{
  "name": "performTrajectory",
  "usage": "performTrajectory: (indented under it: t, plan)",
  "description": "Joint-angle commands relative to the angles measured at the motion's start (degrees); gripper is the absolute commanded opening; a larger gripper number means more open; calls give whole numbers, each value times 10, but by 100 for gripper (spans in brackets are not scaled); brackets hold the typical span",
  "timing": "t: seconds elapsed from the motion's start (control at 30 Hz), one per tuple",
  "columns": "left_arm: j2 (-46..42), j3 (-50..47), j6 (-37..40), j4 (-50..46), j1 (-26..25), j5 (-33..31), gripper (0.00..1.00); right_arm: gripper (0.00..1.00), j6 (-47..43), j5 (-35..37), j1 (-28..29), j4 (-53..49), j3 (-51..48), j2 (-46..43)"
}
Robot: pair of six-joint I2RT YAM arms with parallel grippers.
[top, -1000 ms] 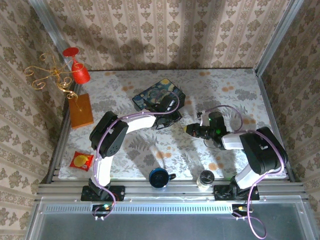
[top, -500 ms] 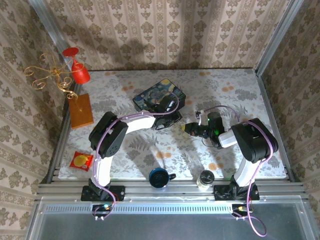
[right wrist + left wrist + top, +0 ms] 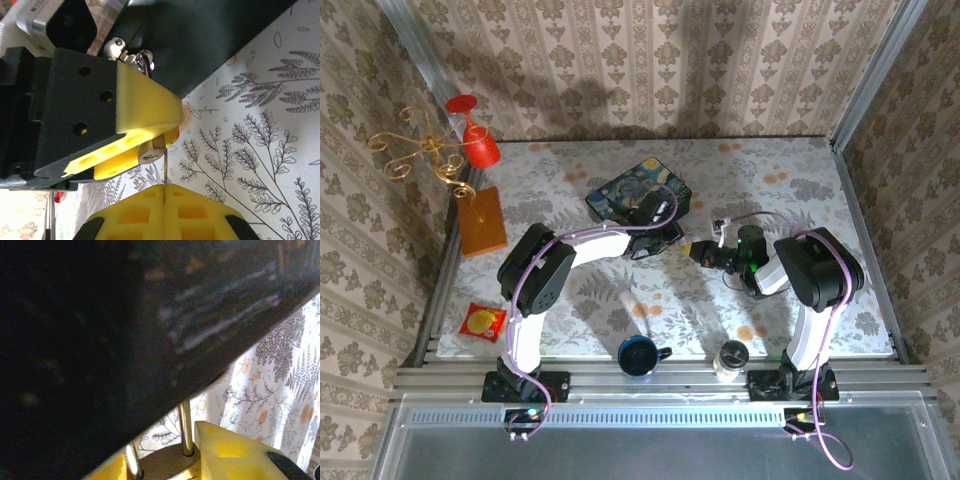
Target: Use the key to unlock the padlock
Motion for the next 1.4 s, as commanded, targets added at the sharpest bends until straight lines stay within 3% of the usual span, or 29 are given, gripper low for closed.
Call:
performTrajectory:
  t: [0.0,1.37]
  plan:
    - [-26,4,-10,25,4,3,26,0,3,-12,-3,42,-5,9]
    - [-20,-2,-12,42,5,8,26,0,50,-29,-11,120,-19,45]
